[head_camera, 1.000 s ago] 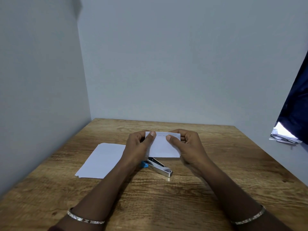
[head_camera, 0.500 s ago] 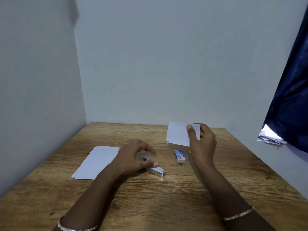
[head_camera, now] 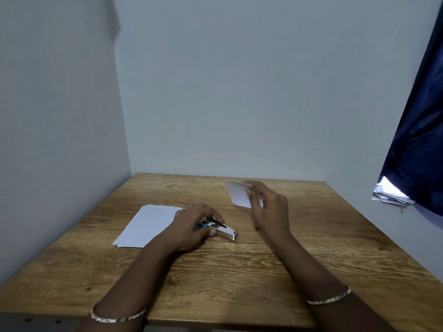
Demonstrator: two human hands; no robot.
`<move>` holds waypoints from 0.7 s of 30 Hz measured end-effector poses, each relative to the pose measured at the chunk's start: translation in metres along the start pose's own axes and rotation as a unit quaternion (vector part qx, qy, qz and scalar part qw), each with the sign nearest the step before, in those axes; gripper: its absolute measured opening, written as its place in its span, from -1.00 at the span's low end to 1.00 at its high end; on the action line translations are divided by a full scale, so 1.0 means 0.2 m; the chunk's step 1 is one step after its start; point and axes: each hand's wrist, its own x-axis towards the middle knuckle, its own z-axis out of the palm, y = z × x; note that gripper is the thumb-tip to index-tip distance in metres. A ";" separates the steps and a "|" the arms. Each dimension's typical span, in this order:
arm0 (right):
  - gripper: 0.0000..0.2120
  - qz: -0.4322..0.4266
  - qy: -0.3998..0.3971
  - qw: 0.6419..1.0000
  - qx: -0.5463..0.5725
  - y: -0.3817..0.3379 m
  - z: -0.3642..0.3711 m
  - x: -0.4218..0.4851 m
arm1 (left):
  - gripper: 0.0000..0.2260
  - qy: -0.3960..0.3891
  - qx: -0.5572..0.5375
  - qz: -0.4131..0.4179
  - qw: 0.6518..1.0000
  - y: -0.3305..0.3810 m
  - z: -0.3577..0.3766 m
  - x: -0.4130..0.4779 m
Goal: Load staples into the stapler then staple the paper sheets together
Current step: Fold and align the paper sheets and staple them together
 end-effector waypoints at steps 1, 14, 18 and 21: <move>-0.77 -0.024 -0.029 0.999 -0.016 -0.02 0.01 -0.01 | -0.78 0.018 -0.016 0.003 1.000 -0.01 0.00 0.00; -0.64 -0.134 -0.341 0.921 -0.134 -0.11 0.20 -0.09 | -0.80 0.229 -0.298 -0.040 0.926 -0.04 -0.08 0.02; -0.56 -0.067 -0.327 0.942 -0.038 -0.10 0.17 -0.09 | -0.80 0.234 -0.275 -0.054 0.931 -0.04 -0.06 0.03; -0.64 0.054 -0.205 0.977 0.035 -0.09 0.12 -0.04 | -0.81 0.235 -0.242 -0.065 0.939 -0.04 -0.03 0.04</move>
